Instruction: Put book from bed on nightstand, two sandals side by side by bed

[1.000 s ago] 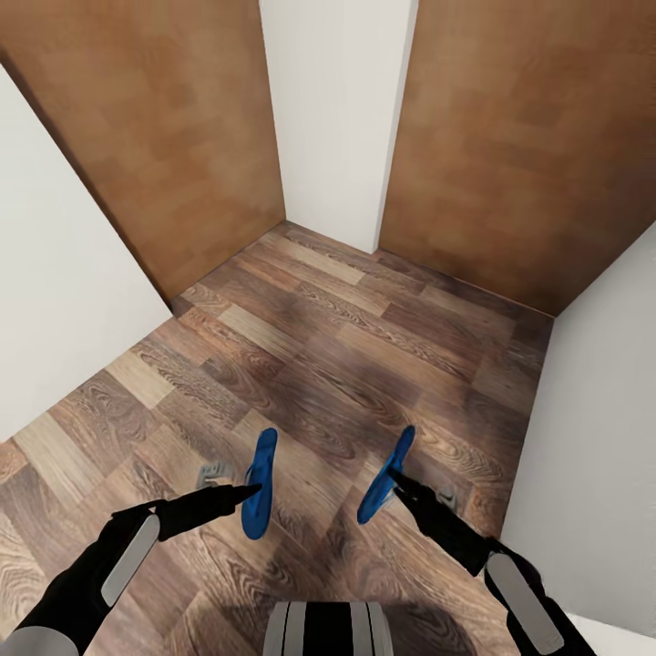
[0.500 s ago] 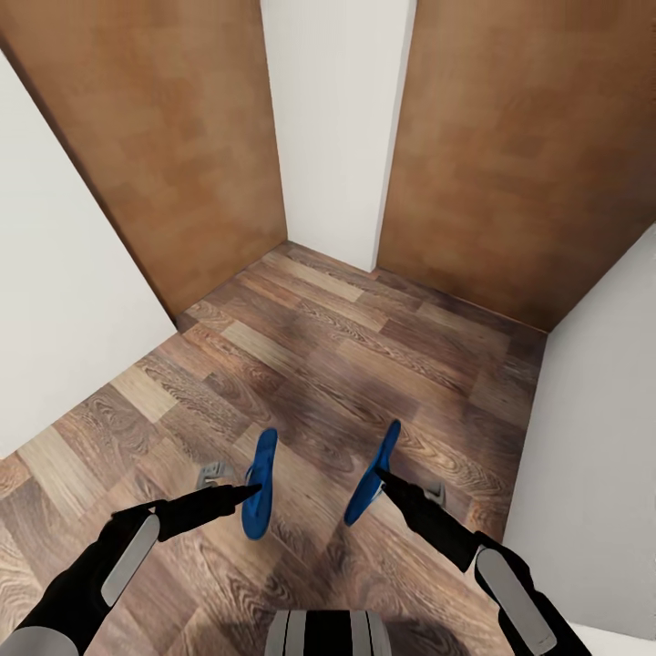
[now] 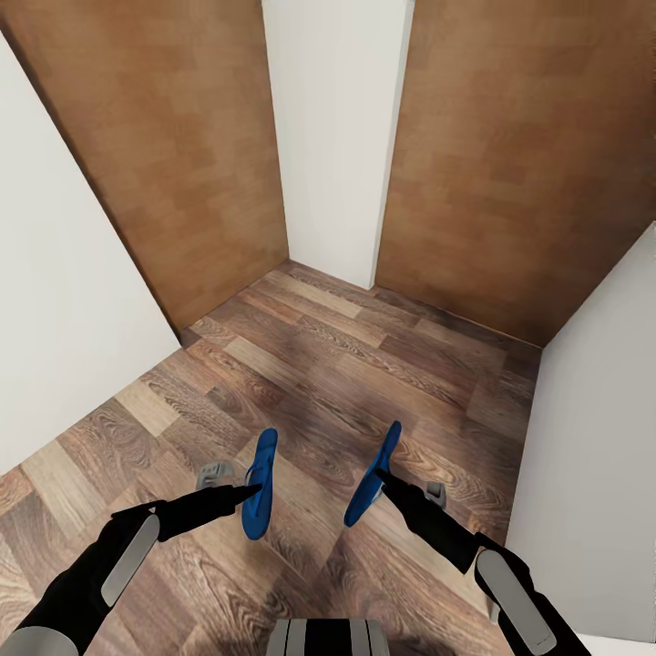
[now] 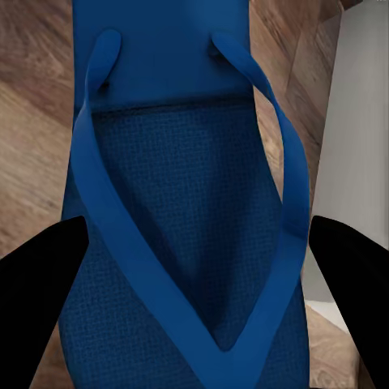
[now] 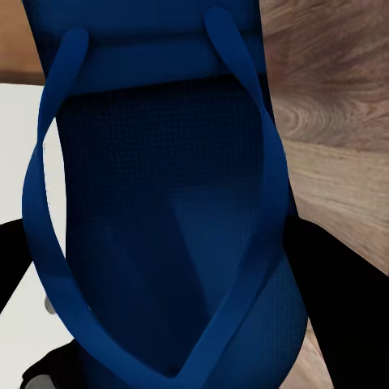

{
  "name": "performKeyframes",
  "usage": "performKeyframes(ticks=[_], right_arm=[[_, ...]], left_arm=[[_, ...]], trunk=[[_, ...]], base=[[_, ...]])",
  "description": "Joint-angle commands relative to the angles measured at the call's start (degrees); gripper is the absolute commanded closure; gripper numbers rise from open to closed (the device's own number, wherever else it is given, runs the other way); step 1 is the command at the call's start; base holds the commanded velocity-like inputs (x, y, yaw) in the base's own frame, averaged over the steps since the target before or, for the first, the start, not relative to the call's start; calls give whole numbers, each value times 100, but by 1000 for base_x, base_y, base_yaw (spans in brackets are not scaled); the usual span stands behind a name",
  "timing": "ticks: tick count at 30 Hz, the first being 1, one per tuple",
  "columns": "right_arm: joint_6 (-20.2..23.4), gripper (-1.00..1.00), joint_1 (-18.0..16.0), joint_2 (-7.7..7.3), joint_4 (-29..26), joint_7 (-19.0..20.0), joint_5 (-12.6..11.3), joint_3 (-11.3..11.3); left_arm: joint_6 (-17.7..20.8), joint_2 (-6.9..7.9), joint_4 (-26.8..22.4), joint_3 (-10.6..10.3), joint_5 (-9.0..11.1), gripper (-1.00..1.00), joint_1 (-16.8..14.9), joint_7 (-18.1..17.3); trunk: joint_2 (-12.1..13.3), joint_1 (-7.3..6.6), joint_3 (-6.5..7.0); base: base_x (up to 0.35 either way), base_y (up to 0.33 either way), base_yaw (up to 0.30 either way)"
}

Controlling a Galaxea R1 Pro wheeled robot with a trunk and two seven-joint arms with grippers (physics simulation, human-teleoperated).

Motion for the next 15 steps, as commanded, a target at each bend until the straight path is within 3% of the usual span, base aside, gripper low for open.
performKeyframes(ticks=[1, 15], right_arm=[[33, 100, -1, -5, -1, -2, -43, 6], [-6, 100, 0, 39, -1, -22, -36, 6]], left_arm=[[42, 5, -2, -10, 45, 100, -2, 11], [45, 5, -2, -11, 45, 100, -2, 7]], trunk=[[0, -3, 19], [19, -39, 329]], base=[[0, 0, 0], [0, 0, 0]])
